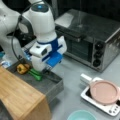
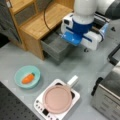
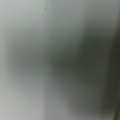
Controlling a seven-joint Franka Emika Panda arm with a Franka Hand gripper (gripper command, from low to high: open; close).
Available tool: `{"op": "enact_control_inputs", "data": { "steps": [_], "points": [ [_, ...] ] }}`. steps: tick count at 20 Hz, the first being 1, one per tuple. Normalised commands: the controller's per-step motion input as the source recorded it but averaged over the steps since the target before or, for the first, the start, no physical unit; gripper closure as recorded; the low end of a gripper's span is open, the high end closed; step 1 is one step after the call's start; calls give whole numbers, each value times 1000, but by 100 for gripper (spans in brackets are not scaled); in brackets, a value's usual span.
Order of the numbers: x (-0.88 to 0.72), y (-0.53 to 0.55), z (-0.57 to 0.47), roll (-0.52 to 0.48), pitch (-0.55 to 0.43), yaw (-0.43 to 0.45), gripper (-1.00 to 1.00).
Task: Open the drawer. Pick up the carrot. Put the carrots in the drawer.
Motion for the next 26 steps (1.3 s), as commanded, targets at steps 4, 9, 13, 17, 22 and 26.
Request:
{"op": "enact_control_inputs", "data": {
  "steps": [4,9,13,17,22,26],
  "points": [
    [336,-62,177,58,187,-85,-100],
    [390,-63,227,61,213,-80,-100],
    [441,-68,273,57,223,-74,-100],
    [454,-90,291,61,253,-66,-100],
    [449,-98,260,64,270,-73,-100],
    [497,-125,240,65,261,-65,-100]
  ]
}}
